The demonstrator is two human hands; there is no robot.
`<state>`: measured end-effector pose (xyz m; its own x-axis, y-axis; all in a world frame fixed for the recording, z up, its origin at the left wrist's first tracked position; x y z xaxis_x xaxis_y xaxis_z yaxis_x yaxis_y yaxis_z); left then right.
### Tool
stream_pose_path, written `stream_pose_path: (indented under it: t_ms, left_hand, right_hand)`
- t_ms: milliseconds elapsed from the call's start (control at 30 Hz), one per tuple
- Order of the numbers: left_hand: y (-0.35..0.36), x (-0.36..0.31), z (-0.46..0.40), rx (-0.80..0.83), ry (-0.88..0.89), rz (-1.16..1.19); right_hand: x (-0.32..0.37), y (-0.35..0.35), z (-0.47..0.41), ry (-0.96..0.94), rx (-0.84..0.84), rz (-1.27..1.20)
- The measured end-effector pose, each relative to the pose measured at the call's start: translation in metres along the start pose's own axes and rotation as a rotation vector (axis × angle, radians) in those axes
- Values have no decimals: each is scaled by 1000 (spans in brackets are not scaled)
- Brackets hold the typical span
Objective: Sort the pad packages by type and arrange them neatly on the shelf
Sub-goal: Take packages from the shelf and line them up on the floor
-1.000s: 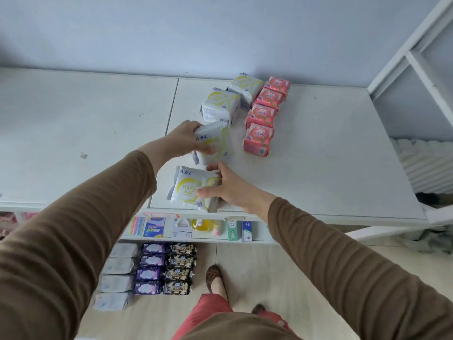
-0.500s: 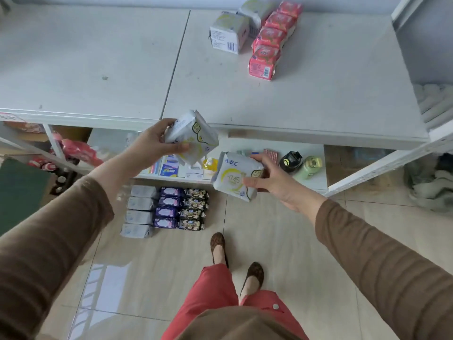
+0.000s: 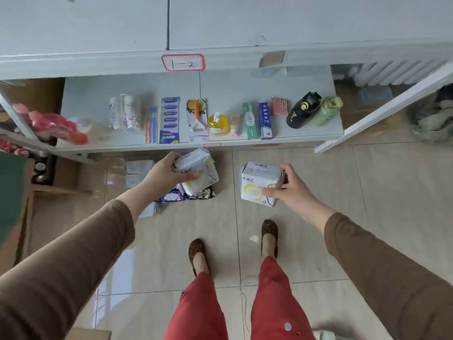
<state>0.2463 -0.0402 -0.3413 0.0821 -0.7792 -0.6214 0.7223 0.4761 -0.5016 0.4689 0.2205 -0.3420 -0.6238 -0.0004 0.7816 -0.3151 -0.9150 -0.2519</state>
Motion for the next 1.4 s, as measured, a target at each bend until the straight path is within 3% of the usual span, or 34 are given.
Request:
stream_pose_path:
  t_ms: [367, 767, 1067, 1400]
  left_hand:
    - [127, 140, -118, 111, 36, -225]
    - [262, 170, -339, -41, 259, -543]
    - [300, 174, -454, -230, 425, -895]
    - [308, 190, -503, -257, 410, -977]
  right_hand:
    - [-178, 109, -77, 72, -8, 248]
    - [-342, 159, -252, -71, -124, 319]
    - [-403, 176, -341, -190, -127, 430]
    - [-394, 178, -394, -265, -93, 445]
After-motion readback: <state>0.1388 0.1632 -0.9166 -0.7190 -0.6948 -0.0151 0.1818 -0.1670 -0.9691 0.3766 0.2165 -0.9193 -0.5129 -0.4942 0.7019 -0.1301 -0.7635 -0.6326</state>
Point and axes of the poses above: each hand's wrist, its own z-axis away from the middle knuckle, its own y-axis out of the palm, x = y × z, the point moved 10 cm from there along -z, towards the middle knuckle, and after that the axes turned 3 degrees about -y, right-handed, at the moved point
